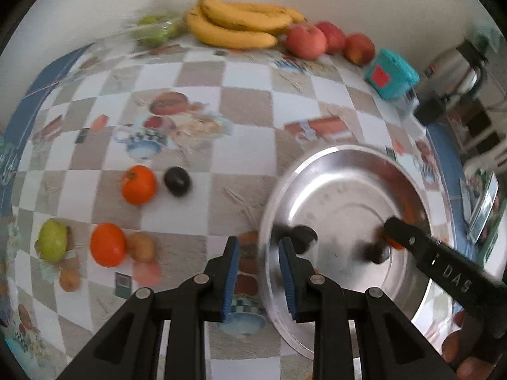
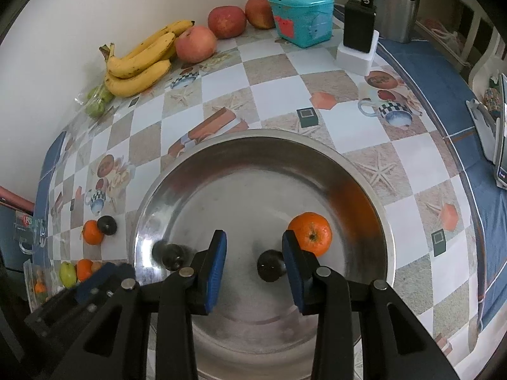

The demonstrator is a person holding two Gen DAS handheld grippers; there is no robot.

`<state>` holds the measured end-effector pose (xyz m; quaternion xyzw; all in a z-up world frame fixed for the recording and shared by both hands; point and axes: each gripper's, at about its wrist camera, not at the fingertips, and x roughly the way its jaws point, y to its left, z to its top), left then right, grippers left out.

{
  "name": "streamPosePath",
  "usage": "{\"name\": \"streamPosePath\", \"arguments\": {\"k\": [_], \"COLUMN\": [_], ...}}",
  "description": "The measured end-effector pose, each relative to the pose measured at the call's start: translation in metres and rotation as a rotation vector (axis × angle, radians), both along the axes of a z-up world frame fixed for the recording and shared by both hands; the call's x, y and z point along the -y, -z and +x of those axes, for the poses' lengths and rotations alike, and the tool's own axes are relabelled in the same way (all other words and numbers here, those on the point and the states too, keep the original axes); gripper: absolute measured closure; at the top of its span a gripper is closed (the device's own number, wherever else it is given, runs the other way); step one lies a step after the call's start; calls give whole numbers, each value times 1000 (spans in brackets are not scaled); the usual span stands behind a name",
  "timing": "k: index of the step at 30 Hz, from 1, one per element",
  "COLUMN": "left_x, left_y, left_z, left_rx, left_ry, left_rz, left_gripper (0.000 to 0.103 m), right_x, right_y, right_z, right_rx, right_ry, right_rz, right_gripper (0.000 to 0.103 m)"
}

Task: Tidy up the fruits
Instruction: 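Open the right tool releasing the plum while the left tool releases the kiwi, then withdraw both tools from the bowl toward the remaining fruit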

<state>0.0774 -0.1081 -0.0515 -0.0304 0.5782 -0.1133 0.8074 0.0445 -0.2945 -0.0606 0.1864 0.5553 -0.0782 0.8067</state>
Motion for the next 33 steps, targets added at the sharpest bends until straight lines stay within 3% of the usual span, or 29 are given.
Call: {"name": "streamPosePath", "arguments": {"k": [12,13,14,15,16,17,18,23,25,30,33], "left_x": [-41,-42,-44,-45,-46,-46,-47,-53,-58,-66,-68], "left_y": [-10,-9,-9,-8,-7,-7,-7,-3,-2,1,1], "left_z": [7,8,8,8,8,8,8,10,11,12,12], "left_rx": [37,34,31,28,30,33,35,41,40,37,56], "left_ry": [-124,-129,-133,-139,-142,-144,-146,-179,-195,-230,-227], "left_rz": [1,2,4,10,18,26,32,66,72,103,140], "left_gripper": [73,62,41,32,27,27,26,5,4,0,0], "right_x": [-19,-20,-20,-21,-22,-22,-23,-25,-26,-28,-29], "right_y": [-3,-3,-2,-2,-2,-2,-2,0,1,0,0], "right_z": [5,5,5,6,6,6,6,7,7,7,7], "right_rx": [8,7,6,5,5,7,10,10,9,24,34], "right_ry": [-72,-77,-82,-85,-87,-88,-90,-102,-103,-113,-115], "right_rz": [-30,-33,-35,-38,-43,-49,-53,-73,-77,-87,-88], "right_gripper": [66,66,60,53,38,31,31,24,15,14,7]}}
